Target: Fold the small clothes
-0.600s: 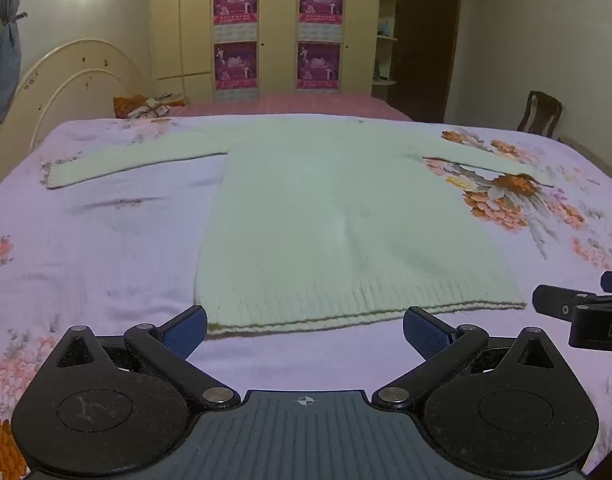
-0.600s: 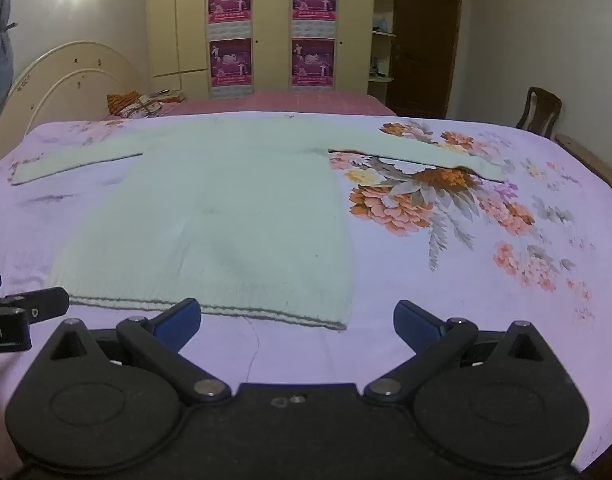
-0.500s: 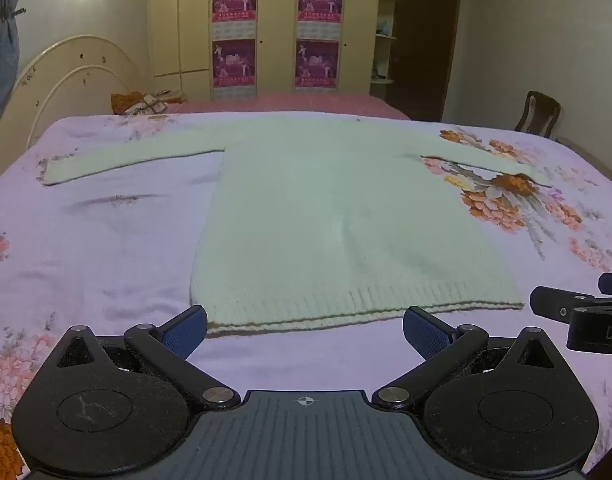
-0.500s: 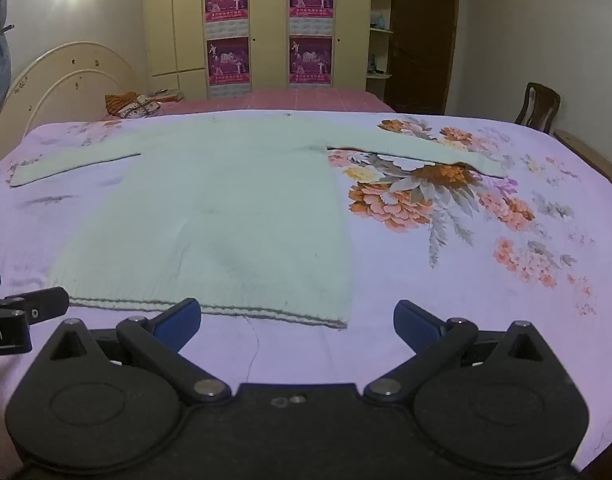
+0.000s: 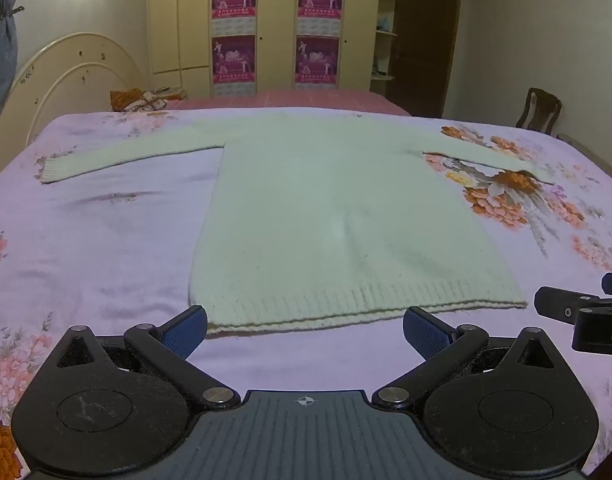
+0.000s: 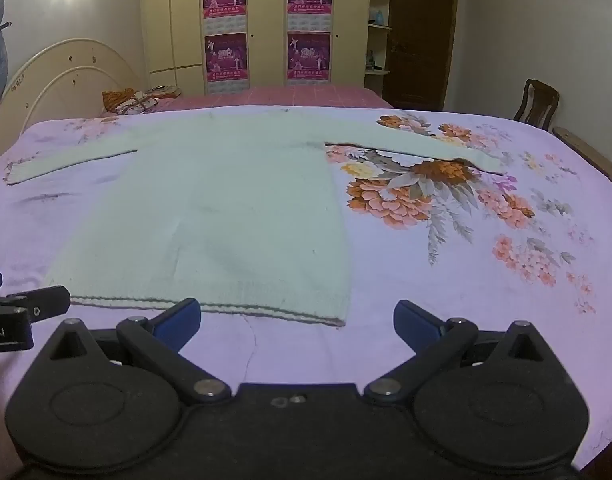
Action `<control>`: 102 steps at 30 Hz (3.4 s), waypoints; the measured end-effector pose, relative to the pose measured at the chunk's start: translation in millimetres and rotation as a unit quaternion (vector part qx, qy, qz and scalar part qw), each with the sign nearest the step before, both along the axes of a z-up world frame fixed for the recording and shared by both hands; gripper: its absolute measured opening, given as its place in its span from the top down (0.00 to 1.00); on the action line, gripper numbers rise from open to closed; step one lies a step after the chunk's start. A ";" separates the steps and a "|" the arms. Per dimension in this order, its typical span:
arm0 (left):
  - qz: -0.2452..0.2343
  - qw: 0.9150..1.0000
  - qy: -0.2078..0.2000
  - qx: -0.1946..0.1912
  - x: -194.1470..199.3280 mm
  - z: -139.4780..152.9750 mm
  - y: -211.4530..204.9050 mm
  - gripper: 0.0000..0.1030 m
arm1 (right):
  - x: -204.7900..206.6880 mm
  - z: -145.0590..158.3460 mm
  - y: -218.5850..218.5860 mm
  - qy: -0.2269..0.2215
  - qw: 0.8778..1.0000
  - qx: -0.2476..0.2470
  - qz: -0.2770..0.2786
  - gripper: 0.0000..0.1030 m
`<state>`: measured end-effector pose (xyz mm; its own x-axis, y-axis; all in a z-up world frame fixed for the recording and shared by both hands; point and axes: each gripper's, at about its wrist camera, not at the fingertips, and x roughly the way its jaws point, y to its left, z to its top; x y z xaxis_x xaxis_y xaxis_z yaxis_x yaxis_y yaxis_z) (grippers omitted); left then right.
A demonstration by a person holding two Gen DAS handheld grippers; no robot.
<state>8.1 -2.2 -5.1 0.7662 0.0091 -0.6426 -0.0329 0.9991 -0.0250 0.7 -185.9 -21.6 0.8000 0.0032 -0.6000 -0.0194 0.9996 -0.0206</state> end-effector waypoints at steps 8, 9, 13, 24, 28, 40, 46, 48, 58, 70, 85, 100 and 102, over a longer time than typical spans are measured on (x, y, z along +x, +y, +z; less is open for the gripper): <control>0.003 1.000 0.003 -0.002 1.8 -2.1 0.8 0.00 | -0.8 0.6 -1.6 0.001 1.000 0.000 -0.004 0.01; 0.003 1.000 0.003 -0.002 1.9 -2.3 0.6 0.00 | -0.9 0.1 -1.8 0.000 1.000 0.001 -0.004 0.01; 0.005 1.000 0.006 -0.002 2.2 -3.5 -0.3 0.00 | -0.4 -0.7 -1.7 0.002 1.000 0.001 -0.001 0.01; 0.008 1.000 0.008 -0.001 2.9 -4.7 -1.0 0.00 | 2.6 -2.2 -2.7 0.003 1.000 0.003 0.003 0.01; 0.008 1.000 0.008 -0.001 2.9 -4.9 -1.7 0.00 | 3.2 -3.0 -2.5 0.004 1.000 0.004 0.003 0.01; 0.009 1.000 0.009 0.002 3.0 -5.2 -4.3 0.00 | 4.8 -3.5 -5.7 0.003 1.000 0.006 0.004 0.01; 0.015 1.000 0.012 0.003 3.7 -6.2 -6.5 0.00 | 7.0 -3.7 -6.0 0.004 1.000 0.008 0.011 0.01; 0.014 1.000 0.013 0.003 4.8 -6.6 -7.1 0.00 | 7.7 -3.9 -5.7 0.005 1.000 0.008 0.013 0.01; 0.012 1.000 0.014 0.004 5.0 -6.1 -7.0 0.00 | 10.3 -5.1 -7.1 0.007 1.000 0.009 0.014 0.01; 0.011 1.000 0.014 0.003 5.7 -5.3 -5.6 0.00 | 10.1 -4.6 -6.4 0.008 1.000 0.008 0.016 0.01; 0.020 1.000 -0.004 -0.009 21.4 6.8 4.3 0.00 | 16.0 -3.4 -11.3 0.009 1.000 0.016 0.003 0.01; 0.005 0.997 0.012 -0.081 134.7 4.1 37.0 0.00 | 93.7 18.1 -66.3 -0.042 0.997 0.037 -0.050 0.17; 0.021 0.997 0.015 -0.074 152.8 -0.4 39.4 0.00 | 108.5 16.0 -73.6 -0.040 0.997 0.035 -0.058 0.22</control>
